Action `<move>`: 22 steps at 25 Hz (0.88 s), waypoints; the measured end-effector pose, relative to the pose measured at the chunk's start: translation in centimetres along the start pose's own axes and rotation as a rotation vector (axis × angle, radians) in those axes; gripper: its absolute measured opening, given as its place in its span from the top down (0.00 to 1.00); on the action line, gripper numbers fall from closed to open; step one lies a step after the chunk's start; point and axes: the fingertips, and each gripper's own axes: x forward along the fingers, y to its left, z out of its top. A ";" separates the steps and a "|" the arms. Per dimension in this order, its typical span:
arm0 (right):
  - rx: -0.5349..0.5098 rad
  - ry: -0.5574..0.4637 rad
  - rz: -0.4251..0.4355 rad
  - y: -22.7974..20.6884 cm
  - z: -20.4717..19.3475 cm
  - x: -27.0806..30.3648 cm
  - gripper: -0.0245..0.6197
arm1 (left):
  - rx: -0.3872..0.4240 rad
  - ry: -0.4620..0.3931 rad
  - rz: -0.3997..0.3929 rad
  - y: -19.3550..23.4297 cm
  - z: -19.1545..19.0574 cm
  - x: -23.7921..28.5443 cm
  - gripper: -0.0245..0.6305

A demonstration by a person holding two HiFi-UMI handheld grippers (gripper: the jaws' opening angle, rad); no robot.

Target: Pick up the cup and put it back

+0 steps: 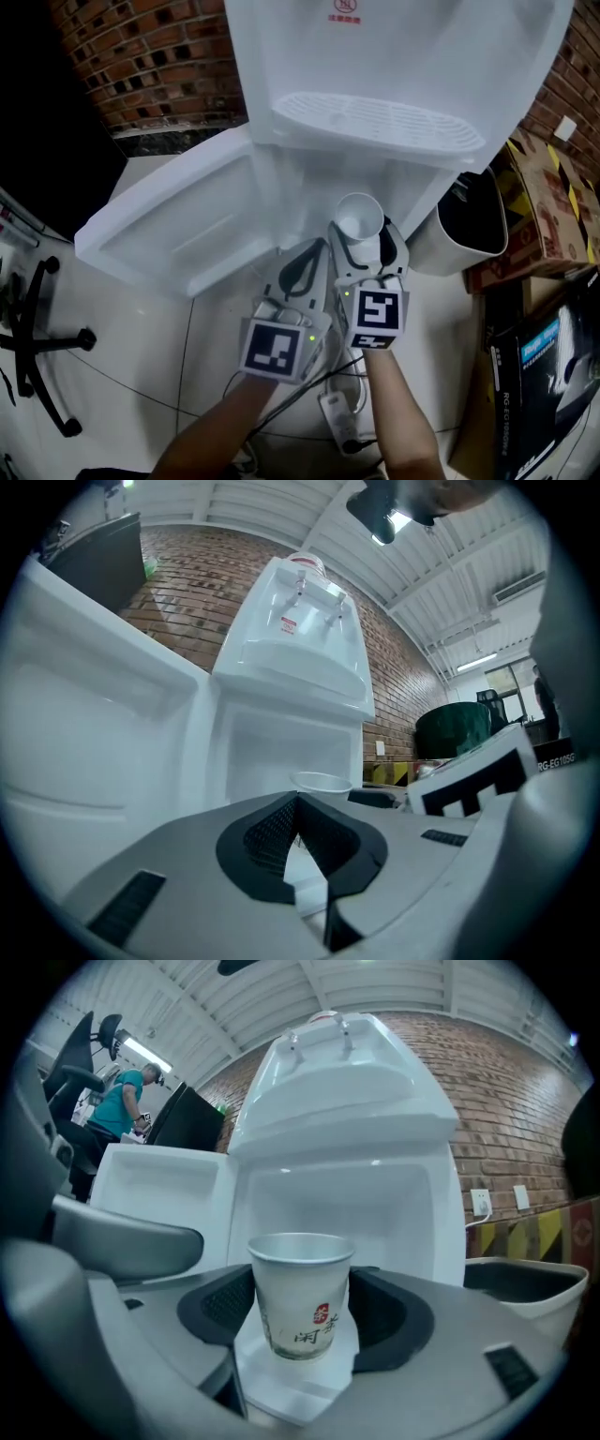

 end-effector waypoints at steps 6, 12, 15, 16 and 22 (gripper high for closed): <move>-0.010 0.016 -0.004 -0.7 -3.3 4.2 0.46 | 0.001 0.044 0.017 1.5 -1.1 -0.6 0.96; 0.008 0.068 -0.013 -1.9 -7.3 8.0 0.46 | 0.021 0.078 0.011 2.3 -2.3 -0.8 0.96; 0.015 0.087 -0.031 -2.3 -8.6 9.3 0.46 | 0.023 0.095 0.015 2.7 -2.9 -0.9 0.96; 0.017 0.093 -0.034 -2.3 -9.0 9.7 0.46 | 0.028 0.099 0.015 2.9 -3.1 -0.9 0.96; 0.003 0.130 -0.036 -2.2 -10.7 10.7 0.46 | 0.033 0.130 0.023 3.4 -4.1 -1.1 0.96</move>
